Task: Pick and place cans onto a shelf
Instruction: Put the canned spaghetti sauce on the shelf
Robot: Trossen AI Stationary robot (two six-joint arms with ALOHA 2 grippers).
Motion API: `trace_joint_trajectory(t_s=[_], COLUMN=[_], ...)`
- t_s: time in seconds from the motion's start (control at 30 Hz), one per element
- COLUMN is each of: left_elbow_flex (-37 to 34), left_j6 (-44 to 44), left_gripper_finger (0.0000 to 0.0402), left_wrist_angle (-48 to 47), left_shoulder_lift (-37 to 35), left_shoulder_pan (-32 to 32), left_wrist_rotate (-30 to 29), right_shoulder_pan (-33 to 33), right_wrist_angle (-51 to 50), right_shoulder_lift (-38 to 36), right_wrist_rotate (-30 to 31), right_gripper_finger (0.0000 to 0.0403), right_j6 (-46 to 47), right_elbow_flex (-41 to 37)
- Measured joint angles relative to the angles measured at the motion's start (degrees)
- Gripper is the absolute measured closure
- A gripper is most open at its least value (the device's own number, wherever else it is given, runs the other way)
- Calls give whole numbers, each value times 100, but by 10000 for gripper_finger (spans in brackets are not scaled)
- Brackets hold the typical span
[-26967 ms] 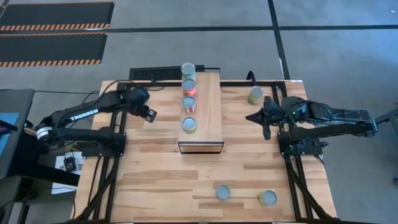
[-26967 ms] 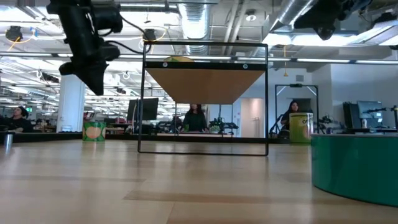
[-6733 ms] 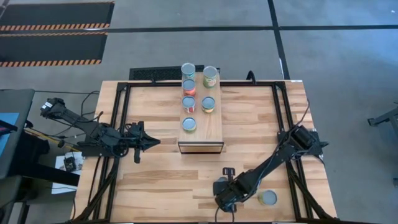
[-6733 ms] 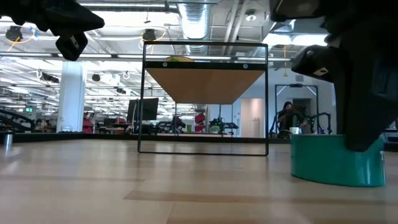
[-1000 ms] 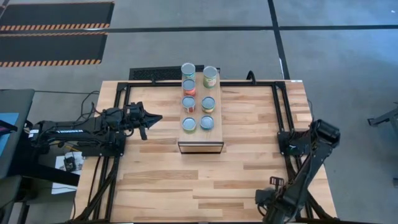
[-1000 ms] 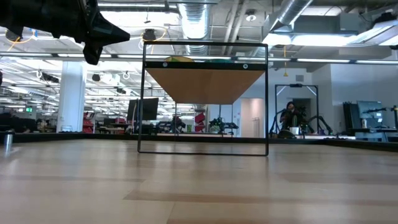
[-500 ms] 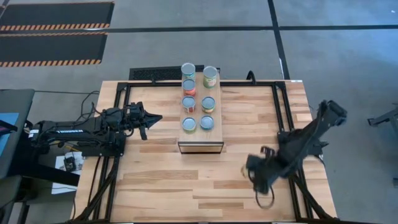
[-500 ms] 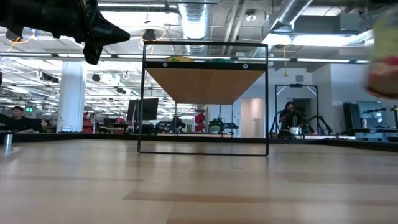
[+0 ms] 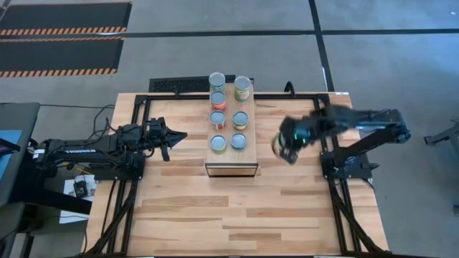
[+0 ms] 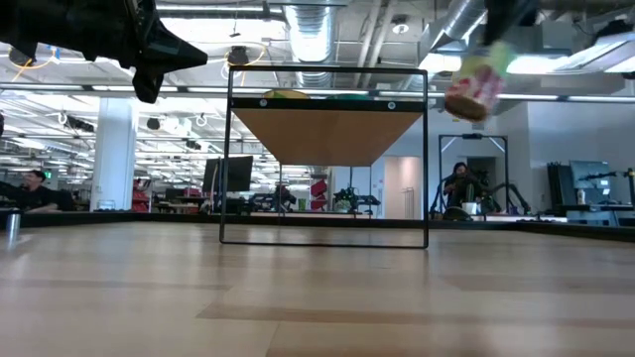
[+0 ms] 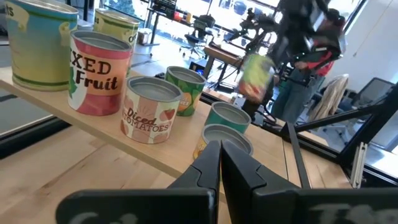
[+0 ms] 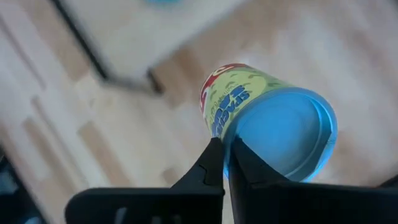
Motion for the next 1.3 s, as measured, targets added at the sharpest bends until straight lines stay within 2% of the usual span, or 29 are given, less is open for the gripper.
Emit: trace_joint_trajectory(t_s=[0.3,0.47,0.6,0.9,1.3], left_elbow_flex=[-1,-1,-1,-1,-1], left_j6=[2,4,4,76,96], left_gripper_finger=[402,402,402,401,401], left_wrist_angle=[-40,-39,-44,-46,-46], left_shoulder_lift=[0,1,0,-1,1], left_shoulder_pan=[0,0,0,0,0], left_wrist_rotate=[-4,-4,-119,-153,-245], right_shoulder_pan=[-1851,-2359,-2502,-2439,-2314], right_wrist_angle=[-27,-38,-44,50,413], right_shoulder_lift=[1245,2123,2694,3220,3244], right_wrist_rotate=[130,131,128,126,104], right_gripper_finger=[388,390,388,387,382], right_j6=[-3147,-4730,-5521,-6340,-6666], right_elbow_flex=[1776,2422,2786,3185,3198])
